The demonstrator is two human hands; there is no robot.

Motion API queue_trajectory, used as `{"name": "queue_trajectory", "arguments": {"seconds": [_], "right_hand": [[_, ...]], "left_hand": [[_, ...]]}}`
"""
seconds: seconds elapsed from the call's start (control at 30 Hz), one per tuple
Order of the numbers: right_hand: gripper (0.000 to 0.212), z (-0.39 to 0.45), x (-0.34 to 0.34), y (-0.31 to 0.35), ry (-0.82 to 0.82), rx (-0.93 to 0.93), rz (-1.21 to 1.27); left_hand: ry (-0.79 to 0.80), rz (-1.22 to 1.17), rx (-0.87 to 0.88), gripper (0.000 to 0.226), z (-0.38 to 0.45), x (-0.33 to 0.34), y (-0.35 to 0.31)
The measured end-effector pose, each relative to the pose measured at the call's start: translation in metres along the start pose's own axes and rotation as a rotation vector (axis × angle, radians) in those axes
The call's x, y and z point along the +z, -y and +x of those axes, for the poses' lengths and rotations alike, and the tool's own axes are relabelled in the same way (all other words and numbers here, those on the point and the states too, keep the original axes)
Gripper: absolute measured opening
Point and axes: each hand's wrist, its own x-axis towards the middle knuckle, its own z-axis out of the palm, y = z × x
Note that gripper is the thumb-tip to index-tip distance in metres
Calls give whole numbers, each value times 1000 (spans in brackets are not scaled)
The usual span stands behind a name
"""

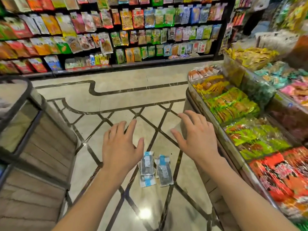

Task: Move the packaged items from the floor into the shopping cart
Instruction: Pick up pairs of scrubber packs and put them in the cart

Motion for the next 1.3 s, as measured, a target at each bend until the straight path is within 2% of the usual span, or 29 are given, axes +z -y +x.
{"name": "queue_trajectory", "arguments": {"seconds": [0.37,0.77,1.03,1.2,1.3], "right_hand": [[53,80,117,-33,163,50,49],[62,137,277,-36,441,152,46],[64,107,423,-70,552,205,141],[58,49,544,-116,625,258,148],[55,7,620,-147,642,318,171]], "left_hand": [[74,-60,6,62,100,95,29],[337,-65,65,59,191,259,83],[448,-61,65,59,190,409,95],[475,-91,79,59,153,536,111],[544,-97,56,60,128,616,119]]}}
